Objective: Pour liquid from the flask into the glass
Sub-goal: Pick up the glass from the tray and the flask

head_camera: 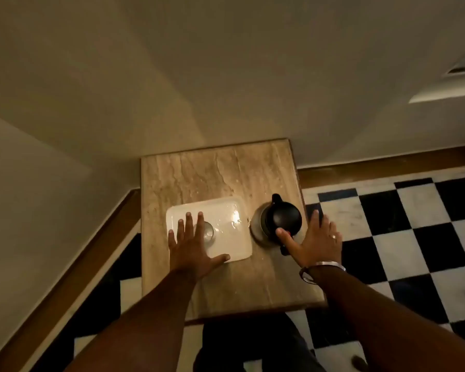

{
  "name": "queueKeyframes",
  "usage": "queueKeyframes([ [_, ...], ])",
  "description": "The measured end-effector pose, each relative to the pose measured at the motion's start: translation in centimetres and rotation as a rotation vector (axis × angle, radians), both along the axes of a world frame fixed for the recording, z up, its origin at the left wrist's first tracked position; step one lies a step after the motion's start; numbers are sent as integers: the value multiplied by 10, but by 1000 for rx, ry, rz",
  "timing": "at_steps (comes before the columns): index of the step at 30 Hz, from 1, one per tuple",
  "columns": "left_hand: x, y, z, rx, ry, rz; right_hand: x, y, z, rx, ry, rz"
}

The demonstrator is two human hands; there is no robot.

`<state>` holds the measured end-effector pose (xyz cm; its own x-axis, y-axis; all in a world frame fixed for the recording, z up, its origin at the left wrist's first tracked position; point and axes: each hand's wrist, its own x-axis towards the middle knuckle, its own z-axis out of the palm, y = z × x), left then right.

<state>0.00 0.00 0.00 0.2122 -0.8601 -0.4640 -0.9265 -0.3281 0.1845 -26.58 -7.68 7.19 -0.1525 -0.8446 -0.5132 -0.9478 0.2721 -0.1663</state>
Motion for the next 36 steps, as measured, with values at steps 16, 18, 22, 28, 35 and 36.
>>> queueKeyframes([
  [16, -8, 5, -92, -316, 548, 674, 13, -4, -67, 191, -753, -711],
  [18, -6, -1, -101, -374, 549, 721, 13, 0, -77, 148, -772, -709],
  [22, 2, -11, -116, -413, 578, 679, 12, 4, -92, 140, -852, -715],
  [28, 7, -22, -121, -447, 605, 596, 18, 10, -104, 27, -868, -795],
  [35, 5, -29, -105, -410, 607, 453, 13, 4, -95, -63, -872, -809],
  [36, 4, -29, -102, -405, 608, 436, 10, 0, -93, -77, -859, -794],
])
